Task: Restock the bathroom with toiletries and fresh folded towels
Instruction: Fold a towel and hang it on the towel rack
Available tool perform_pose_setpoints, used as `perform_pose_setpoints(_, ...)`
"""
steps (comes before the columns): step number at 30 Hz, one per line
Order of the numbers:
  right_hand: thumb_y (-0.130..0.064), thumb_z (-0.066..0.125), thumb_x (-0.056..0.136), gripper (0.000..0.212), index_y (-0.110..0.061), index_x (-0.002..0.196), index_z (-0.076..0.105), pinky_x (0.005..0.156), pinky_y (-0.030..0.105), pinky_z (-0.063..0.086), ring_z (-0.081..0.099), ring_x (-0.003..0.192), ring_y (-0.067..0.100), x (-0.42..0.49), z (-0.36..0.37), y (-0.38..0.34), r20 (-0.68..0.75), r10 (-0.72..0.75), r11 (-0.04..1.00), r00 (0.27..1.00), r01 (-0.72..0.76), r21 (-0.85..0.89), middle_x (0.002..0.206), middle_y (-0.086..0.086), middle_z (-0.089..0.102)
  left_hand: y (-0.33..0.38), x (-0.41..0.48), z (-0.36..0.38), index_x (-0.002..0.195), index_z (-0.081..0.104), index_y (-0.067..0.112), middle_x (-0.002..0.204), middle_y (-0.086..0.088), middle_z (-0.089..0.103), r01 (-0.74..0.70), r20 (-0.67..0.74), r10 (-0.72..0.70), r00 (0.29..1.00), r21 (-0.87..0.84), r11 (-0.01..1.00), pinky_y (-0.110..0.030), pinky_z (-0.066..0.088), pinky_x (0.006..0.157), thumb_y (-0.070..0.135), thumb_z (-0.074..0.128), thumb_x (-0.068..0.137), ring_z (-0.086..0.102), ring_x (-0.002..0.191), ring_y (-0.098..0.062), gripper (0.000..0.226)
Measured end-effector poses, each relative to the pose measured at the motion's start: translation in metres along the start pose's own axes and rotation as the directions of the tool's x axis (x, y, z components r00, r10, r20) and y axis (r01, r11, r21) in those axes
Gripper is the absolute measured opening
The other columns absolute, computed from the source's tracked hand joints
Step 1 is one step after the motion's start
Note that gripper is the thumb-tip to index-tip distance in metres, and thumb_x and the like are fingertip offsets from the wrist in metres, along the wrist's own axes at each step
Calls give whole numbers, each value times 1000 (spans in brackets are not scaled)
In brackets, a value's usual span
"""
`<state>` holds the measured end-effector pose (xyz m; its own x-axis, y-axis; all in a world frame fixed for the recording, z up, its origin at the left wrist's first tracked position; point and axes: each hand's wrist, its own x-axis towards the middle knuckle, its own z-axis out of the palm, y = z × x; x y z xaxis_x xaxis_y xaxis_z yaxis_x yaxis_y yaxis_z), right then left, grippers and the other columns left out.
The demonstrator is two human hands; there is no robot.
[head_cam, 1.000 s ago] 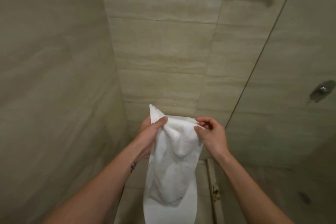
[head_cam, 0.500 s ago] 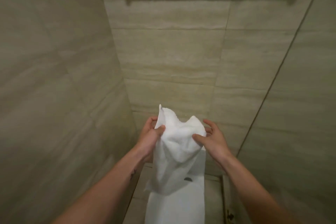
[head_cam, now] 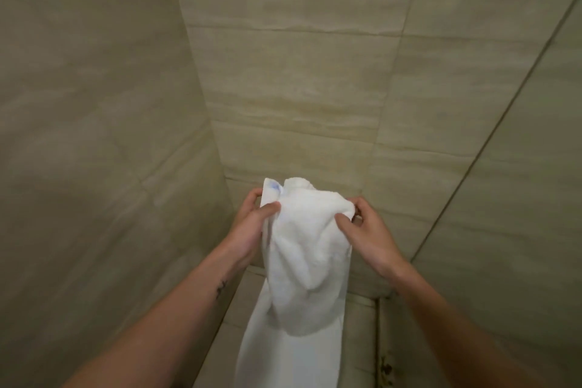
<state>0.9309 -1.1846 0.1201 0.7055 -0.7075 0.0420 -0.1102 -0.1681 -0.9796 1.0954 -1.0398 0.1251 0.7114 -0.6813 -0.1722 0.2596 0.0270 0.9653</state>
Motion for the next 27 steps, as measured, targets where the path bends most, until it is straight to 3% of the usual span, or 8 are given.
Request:
perform_pose_setpoints(4, -27, 67, 92, 23, -8, 91, 54, 53, 26, 38, 45, 58, 10, 5, -5, 1, 3, -50, 997, 999, 50, -51, 67, 3, 53, -1, 6, 0, 119, 58, 16, 111, -13, 72, 37, 28, -37, 999, -3, 999, -44, 51, 89, 13, 62, 84, 68, 99, -30, 35)
perform_pose_setpoints(9, -34, 70, 89, 22, -23, 84, 52, 61, 37, 47, 56, 67, 26, 15, -10, -3, -7, -125, 982, 992, 123, -144, 81, 8, 62, 0, 16, -4, 110, 52, 9, 99, -15, 68, 109, 207, -82, 975, -123, 986, -40, 50, 80, -3, 59, 83, 65, 91, -28, 30)
perform_pose_setpoints(11, -32, 70, 89, 21, -25, 85, 51, 60, 32, 43, 52, 66, 16, 18, -13, -7, 0, -150, 966, 989, 147, -213, 80, -1, 57, -4, 19, -5, 119, 52, 7, 107, -17, 68, 153, 268, -105, 958, -164, 975, -42, 51, 86, 1, 63, 77, 65, 97, -30, 43)
perform_pose_setpoints(14, -26, 72, 88, 23, -22, 85, 49, 55, 21, 32, 39, 58, 3, 25, -16, -13, 23, -177, 932, 984, 175, -317, 68, -10, 46, -11, 27, -3, 125, 52, 4, 120, -22, 66, 143, 196, -113, 974, -145, 979, -51, 49, 97, -3, 69, 80, 64, 105, -35, 48)
perform_pose_setpoints(18, -35, 69, 89, 22, -25, 83, 50, 55, 32, 38, 48, 58, 15, 40, -17, -25, 36, -162, 898, 986, 163, -409, 71, 9, 60, -10, 44, -3, 115, 60, 10, 117, -20, 69, 48, 24, -45, 999, -102, 994, -55, 49, 100, 16, 77, 67, 66, 106, -35, 51)
perform_pose_setpoints(22, -24, 66, 91, 6, -25, 85, 65, 63, 24, 46, 60, 65, 4, 55, -18, -43, 13, -199, 871, 980, 183, -457, 79, -9, 69, -3, 65, -13, 114, 65, 15, 114, -13, 72, 40, 77, -36, 996, -54, 998, -57, 48, 102, 38, 83, 63, 66, 111, -36, 59)
perform_pose_setpoints(25, -16, 64, 91, 10, -23, 87, 71, 70, 13, 43, 61, 79, -5, 68, -18, -52, 1, -261, 844, 965, 229, -485, 87, -15, 70, 13, 74, -14, 110, 69, 13, 114, -14, 72, -18, 156, 15, 988, 16, 1000, -52, 47, 104, 37, 80, 73, 66, 109, -31, 46)
perform_pose_setpoints(27, -17, 63, 93, 10, -22, 89, 72, 75, 12, 43, 62, 86, -2, 77, -19, -56, -1, -283, 828, 959, 244, -504, 92, -14, 71, 23, 80, -13, 106, 71, 7, 108, -10, 74, -91, 207, 72, 976, 83, 992, -37, 53, 94, 21, 72, 89, 67, 98, -22, 22)
